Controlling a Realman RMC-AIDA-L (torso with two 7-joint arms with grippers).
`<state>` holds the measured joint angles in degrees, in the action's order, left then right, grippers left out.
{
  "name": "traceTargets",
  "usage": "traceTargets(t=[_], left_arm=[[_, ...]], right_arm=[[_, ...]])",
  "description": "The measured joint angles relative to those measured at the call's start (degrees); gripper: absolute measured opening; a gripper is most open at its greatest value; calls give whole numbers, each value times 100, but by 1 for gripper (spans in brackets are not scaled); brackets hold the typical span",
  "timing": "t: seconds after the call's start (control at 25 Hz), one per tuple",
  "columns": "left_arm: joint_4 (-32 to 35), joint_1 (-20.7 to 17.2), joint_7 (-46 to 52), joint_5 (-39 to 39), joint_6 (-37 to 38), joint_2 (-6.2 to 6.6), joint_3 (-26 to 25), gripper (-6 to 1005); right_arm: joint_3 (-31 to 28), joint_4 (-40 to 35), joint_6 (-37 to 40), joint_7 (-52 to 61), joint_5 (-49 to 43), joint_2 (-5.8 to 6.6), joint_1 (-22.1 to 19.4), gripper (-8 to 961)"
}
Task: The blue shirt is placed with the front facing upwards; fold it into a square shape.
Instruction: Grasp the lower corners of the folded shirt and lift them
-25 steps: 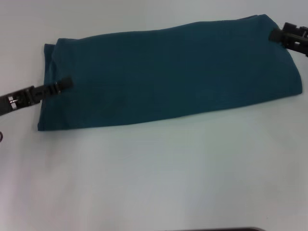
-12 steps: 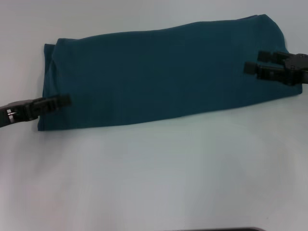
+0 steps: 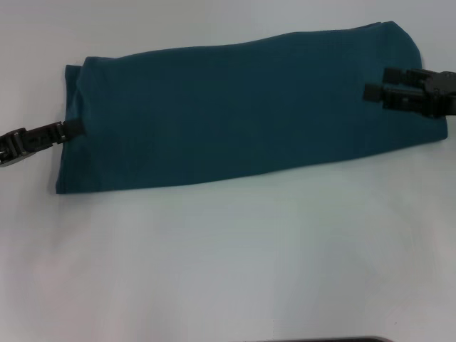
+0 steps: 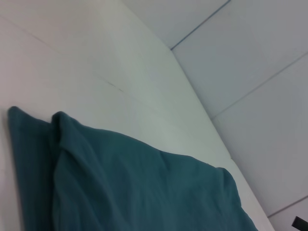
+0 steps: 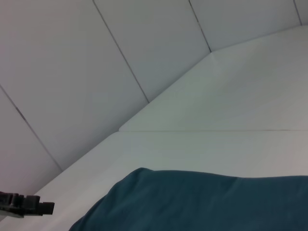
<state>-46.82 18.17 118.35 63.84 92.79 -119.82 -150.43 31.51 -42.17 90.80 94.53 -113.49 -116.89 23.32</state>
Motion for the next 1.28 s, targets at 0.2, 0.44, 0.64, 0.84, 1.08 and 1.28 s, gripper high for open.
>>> traceTargets(t=[0.2,0.44,0.64,0.84,1.08,1.28], left_arm=[[17,-15,65,-35,-98,-5,23,496],[1,22,178,-68,-73,-32,36,499],[15,-21,237,-58,-39,4,22,502],[15,-70,214,-40,-35,15,9,498],[-7,-74,204,-27,-33,4,2,506],[-16,-52,172,33,-50,-25,-256,515]], right_arm=[[-23,-2,-21,1,12,16,-5,900],[-27,-9,-7,-6,23,28,9,897],[-23,-1,7,0,26,-3,41,894],[-6,1,11,3,26,-22,49,892],[2,25,18,4,23,-6,65,889],[-15,32,18,2,16,-2,69,887]])
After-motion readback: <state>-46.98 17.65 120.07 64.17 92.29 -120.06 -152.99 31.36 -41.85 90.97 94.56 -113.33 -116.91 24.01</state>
